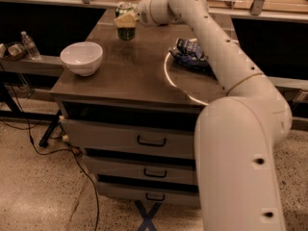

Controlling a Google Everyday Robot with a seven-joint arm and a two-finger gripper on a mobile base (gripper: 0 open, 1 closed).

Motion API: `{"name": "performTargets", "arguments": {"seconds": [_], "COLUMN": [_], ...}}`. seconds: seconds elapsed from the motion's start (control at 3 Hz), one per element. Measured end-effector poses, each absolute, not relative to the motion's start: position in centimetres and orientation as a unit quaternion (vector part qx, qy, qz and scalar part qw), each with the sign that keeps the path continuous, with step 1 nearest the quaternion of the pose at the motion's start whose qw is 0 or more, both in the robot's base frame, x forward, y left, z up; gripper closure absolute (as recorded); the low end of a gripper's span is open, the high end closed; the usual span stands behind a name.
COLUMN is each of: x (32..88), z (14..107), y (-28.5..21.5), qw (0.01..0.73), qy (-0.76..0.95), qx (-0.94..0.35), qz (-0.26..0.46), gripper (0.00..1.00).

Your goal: Move green can near white bowl

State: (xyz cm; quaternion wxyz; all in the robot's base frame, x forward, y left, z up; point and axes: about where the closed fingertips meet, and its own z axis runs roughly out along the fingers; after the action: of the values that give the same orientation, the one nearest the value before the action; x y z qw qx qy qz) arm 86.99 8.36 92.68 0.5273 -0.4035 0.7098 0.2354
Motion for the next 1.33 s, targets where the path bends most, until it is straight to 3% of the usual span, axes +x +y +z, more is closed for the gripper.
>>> {"name": "performTargets", "arguments": {"seconds": [0.33,0.67,1.0,1.33], "x": [82.6,75.9,72.6,71.4], "z": [95.8,94.9,94.0,93.3], "y": [8.1,9.8,11.2,12.8], "qw": [0.544,0.5,0.473,0.455], "qy": [0.672,0.652,0.641,0.625], "qx": [-0.429,-0.494,-0.527,-0.558], "qz": [0.262,0.283,0.296,0.3], "gripper": [1.0,1.0,1.0,0.83]}}
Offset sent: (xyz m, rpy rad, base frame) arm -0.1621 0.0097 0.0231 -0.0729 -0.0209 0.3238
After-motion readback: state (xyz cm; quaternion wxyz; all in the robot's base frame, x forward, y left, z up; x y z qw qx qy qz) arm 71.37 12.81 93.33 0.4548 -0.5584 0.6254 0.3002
